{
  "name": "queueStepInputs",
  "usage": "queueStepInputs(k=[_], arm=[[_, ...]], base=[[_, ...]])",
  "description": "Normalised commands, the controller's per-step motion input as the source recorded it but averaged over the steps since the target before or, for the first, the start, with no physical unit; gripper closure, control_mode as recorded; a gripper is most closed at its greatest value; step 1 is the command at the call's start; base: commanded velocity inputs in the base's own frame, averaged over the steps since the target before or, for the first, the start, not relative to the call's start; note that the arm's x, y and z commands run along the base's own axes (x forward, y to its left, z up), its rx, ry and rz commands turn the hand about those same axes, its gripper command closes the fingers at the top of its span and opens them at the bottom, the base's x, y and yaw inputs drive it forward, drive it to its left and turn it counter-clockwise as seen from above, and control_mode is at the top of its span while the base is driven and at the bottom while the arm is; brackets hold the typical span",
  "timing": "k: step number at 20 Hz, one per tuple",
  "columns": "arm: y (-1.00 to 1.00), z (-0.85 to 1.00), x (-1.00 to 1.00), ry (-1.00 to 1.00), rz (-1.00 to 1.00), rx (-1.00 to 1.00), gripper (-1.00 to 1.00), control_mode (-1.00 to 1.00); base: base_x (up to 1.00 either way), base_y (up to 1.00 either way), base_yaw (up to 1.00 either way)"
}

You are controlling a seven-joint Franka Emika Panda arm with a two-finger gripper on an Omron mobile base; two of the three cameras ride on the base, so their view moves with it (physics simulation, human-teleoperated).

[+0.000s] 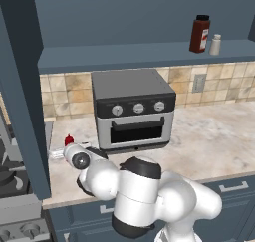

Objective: Collect the paprika, ketchup, and shaker from the cabinet and place them next to the stove.

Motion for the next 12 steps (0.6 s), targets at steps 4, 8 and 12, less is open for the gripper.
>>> queueStepInputs(k=[4, 8, 12], arm=[[0.0, -0.16, 0.0, 0.0, 0.0, 0.0, 1.0, -1.0], [0.0, -0.15, 0.0, 0.0, 0.0, 0.0, 1.0, -1.0], [0.0, -0.16, 0.0, 0.0, 0.0, 0.0, -1.0, -1.0]], base=[[0.0, 0.0, 0.0], [0.0, 0.0, 0.0], [0.0, 0.0, 0.0]])
